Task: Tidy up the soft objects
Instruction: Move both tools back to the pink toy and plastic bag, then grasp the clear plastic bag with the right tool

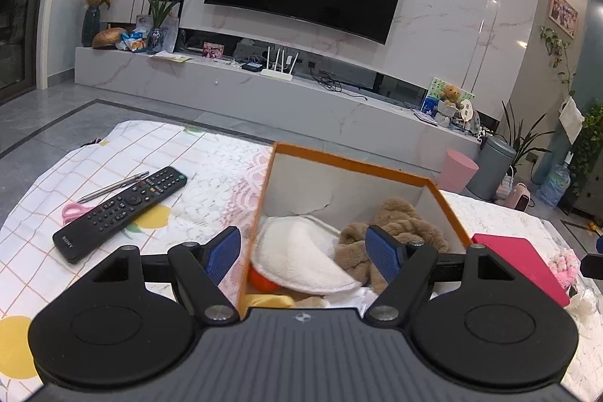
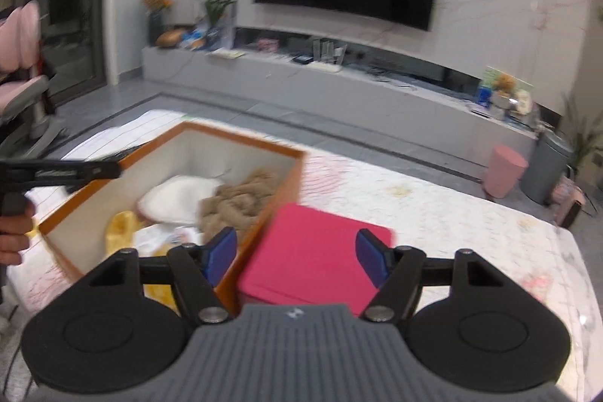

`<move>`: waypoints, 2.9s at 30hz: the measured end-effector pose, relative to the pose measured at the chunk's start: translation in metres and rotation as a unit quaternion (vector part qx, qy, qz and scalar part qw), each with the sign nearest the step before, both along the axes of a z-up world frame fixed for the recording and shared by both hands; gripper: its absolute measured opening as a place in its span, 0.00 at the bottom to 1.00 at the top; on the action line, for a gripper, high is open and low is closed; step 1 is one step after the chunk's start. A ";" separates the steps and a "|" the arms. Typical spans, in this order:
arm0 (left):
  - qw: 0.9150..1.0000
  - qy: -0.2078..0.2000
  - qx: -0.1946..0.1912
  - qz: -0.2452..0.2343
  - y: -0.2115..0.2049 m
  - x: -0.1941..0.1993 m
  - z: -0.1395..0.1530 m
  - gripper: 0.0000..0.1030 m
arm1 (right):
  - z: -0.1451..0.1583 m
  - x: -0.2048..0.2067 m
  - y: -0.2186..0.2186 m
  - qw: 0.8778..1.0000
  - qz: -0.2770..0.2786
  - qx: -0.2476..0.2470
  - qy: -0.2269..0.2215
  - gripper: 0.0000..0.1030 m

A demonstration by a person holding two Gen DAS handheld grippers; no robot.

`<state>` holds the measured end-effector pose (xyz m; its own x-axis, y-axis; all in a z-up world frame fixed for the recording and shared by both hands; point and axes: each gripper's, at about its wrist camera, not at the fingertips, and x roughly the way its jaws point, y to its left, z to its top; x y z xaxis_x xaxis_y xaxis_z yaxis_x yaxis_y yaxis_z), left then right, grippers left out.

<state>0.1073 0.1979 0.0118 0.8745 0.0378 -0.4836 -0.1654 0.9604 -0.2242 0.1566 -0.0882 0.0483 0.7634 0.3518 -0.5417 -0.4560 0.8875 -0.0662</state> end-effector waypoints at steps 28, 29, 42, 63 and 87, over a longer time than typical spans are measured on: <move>0.974 -0.005 0.129 -0.188 -0.233 0.010 0.018 0.86 | -0.012 0.035 -0.205 0.977 -0.214 0.018 0.016 0.83; 0.969 -0.009 0.136 -0.204 -0.245 0.010 0.014 0.86 | -0.013 0.034 -0.214 0.975 -0.221 0.027 0.019 0.83; 0.935 0.025 0.159 -0.316 -0.349 0.026 -0.072 0.87 | -0.075 0.075 -0.258 0.963 -0.254 0.043 0.078 0.93; 0.944 0.064 0.059 -0.318 -0.313 0.035 -0.091 0.87 | -0.158 0.128 -0.193 0.955 -0.186 -0.231 -0.002 0.91; 0.939 0.093 0.073 -0.324 -0.317 0.040 -0.102 0.87 | -0.102 0.094 -0.246 0.964 -0.220 0.070 0.132 0.48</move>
